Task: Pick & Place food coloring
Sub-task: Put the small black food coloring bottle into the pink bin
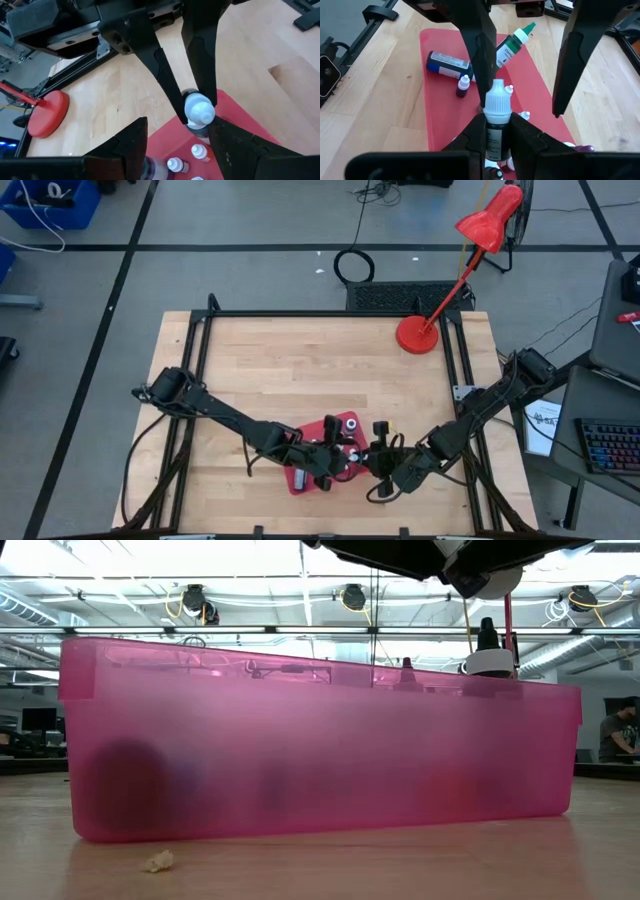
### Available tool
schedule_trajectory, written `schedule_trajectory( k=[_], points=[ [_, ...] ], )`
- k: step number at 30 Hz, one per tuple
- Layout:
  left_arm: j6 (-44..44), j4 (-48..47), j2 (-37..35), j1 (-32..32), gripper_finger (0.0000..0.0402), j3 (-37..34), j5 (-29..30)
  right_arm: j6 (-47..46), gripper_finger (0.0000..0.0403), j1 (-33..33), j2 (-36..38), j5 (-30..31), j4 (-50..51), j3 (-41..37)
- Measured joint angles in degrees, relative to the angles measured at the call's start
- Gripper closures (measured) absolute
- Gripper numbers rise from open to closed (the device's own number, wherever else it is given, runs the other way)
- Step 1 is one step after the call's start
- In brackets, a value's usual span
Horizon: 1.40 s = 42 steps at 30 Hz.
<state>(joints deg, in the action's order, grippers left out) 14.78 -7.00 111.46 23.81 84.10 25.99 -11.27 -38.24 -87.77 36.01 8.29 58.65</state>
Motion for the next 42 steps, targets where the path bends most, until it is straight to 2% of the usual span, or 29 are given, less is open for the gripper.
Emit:
schedule_trajectory(
  k=[11, 17, 20, 30, 38, 42],
  points=[
    [-1.11, 1.15, -0.09, 0.02, 0.0193, 0.0, -2.06, 0.0, 0.0356, 0.0, 0.0, 0.0, 0.07, 0.0],
    [-2.09, 1.13, -0.09, 0.02, 0.0198, 0.0, -5.17, 0.0, 0.0356, 0.0, 0.0, 0.04, 0.07, 0.0],
    [-2.18, 1.13, -0.09, 0.07, 0.0222, 0.0, -6.2, 0.02, 0.0356, 0.0, 0.0, 0.07, 0.07, 0.0],
    [-3.09, 1.15, -0.09, -1.07, 0.0346, 0.0, -8.0, -0.26, 0.0357, 0.02, 0.0, 0.17, 0.26, -0.06],
    [-3.32, 0.68, -0.12, -1.85, 0.0351, 0.0, -9.63, -0.83, 0.0355, 0.04, -0.02, 0.26, 0.14, -0.11],
    [-2.98, -2.66, -1.82, -1.11, 0.0351, 0.0, -6.75, -2.92, 0.03, 0.18, -0.03, 0.46, -1.01, -0.06]
  ],
)
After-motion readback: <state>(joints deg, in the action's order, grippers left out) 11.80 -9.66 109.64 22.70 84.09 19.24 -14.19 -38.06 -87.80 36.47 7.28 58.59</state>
